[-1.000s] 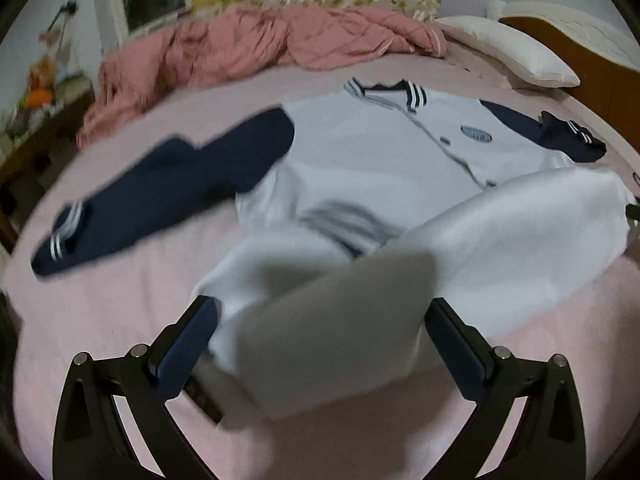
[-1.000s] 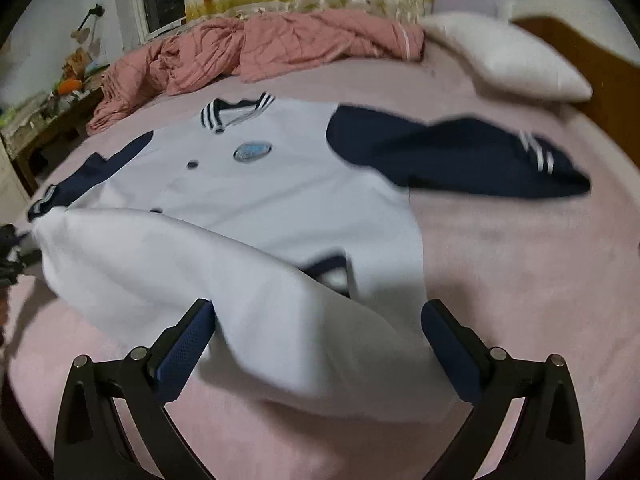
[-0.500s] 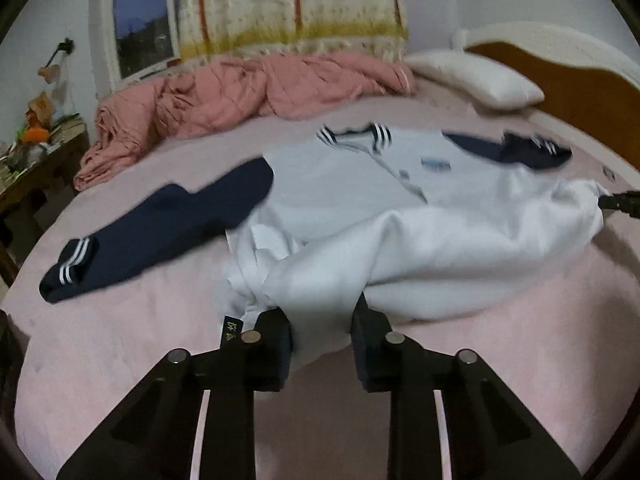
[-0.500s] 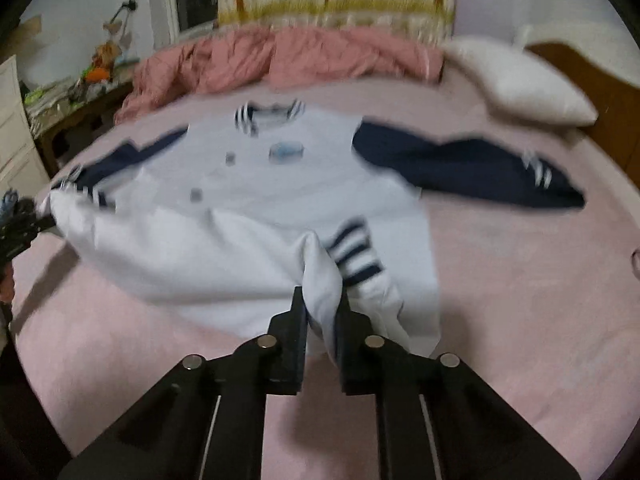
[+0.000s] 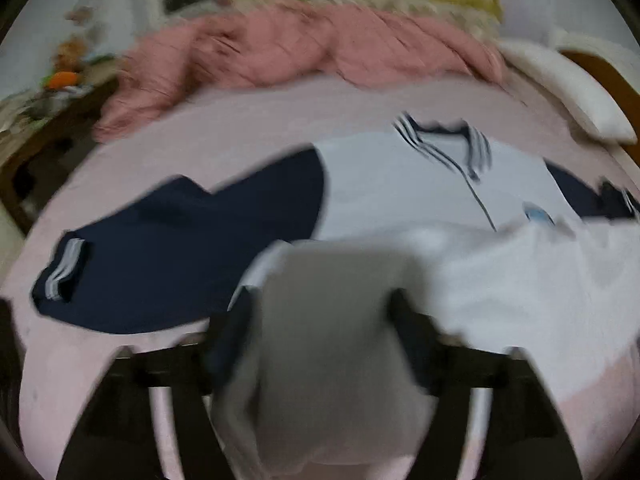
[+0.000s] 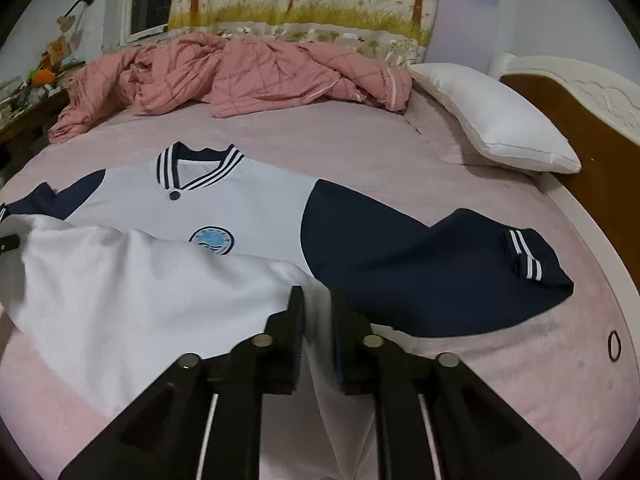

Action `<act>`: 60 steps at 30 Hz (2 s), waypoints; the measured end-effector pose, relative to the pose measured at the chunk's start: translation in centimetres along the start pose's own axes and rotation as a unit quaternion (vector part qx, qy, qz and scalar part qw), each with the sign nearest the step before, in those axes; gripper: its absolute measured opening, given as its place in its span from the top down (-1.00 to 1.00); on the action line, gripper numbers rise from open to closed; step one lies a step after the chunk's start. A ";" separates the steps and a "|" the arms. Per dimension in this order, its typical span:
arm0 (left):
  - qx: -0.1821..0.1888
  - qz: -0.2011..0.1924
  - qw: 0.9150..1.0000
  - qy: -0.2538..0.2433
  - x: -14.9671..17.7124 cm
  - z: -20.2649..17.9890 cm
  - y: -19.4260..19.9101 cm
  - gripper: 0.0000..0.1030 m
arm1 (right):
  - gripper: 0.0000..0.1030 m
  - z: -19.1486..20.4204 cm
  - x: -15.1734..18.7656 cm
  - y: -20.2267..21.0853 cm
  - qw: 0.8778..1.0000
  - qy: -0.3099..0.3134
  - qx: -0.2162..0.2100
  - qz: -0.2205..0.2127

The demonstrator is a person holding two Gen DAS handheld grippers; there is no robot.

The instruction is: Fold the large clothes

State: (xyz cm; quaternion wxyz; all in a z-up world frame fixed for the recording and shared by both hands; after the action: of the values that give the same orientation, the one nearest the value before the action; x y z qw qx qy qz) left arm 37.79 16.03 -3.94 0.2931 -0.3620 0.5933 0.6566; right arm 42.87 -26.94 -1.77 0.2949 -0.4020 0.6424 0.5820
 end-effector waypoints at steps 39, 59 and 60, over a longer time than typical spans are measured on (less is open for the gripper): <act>-0.027 0.015 0.998 0.059 9.0 5.2 -0.1 -1.00 | 0.77 -9.7 12.4 -1.7 0.978 -0.171 0.078 0.087; -0.015 -0.036 0.999 0.035 8.4 2.5 2.4 -1.00 | -0.29 0.2 6.1 -0.3 0.992 -0.089 -0.063 0.063; -0.013 -0.031 0.999 0.036 8.6 2.4 2.1 -1.00 | -0.30 0.0 7.3 -2.5 0.989 -0.084 -0.038 0.114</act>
State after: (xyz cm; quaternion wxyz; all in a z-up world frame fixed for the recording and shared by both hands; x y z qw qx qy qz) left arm 30.92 17.79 -9.72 0.2870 -0.4075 0.5834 0.6413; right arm 41.30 -28.17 -9.23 0.2644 -0.2865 0.6342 0.6676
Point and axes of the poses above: each gripper's, at about its wrist camera, not at the fingertips, and y roughly against the way its jaws point, z to its left, x to its underside, the point moved 7 cm from there along -y, roughly the way its jaws point, and after that the axes turned 11 degrees about -z, right-handed, at the moved point
